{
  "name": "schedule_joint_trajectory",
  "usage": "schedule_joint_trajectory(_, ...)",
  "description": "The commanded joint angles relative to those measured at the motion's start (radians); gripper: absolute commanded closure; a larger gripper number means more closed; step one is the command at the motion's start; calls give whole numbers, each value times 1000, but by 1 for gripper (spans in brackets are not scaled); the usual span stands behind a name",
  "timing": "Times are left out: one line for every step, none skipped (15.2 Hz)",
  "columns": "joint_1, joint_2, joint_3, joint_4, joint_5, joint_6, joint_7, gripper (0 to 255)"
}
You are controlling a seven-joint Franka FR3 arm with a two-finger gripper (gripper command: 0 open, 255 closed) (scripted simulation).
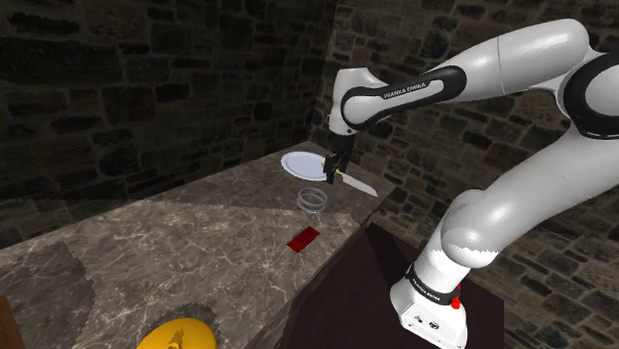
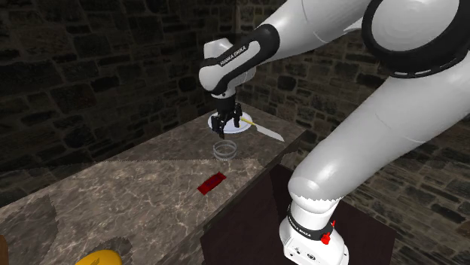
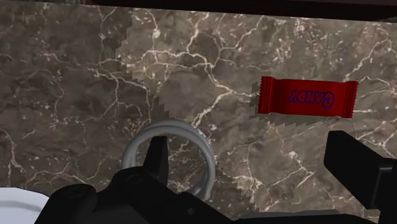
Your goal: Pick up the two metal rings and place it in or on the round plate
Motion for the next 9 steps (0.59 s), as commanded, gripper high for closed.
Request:
schedule_joint_trajectory(1, 70, -2, 0, 0, 74, 5, 0)
schedule_joint_trajectory(1, 109, -2, 8, 0, 107, 7, 0)
schedule_joint_trajectory(1, 149, -3, 17, 0, 139, 9, 0)
schedule_joint_trajectory(1, 190, -4, 28, 1, 170, 11, 0)
schedule_joint_trajectory(1, 231, -5, 40, 2, 200, 12, 0)
schedule_joint_trajectory(1, 272, -5, 53, 3, 229, 13, 0)
schedule_joint_trajectory(1, 313, -6, 69, 4, 256, 15, 0)
schedule_joint_trajectory(1, 355, -6, 85, 5, 282, 16, 0)
schedule_joint_trajectory(1, 396, -6, 103, 7, 307, 17, 0)
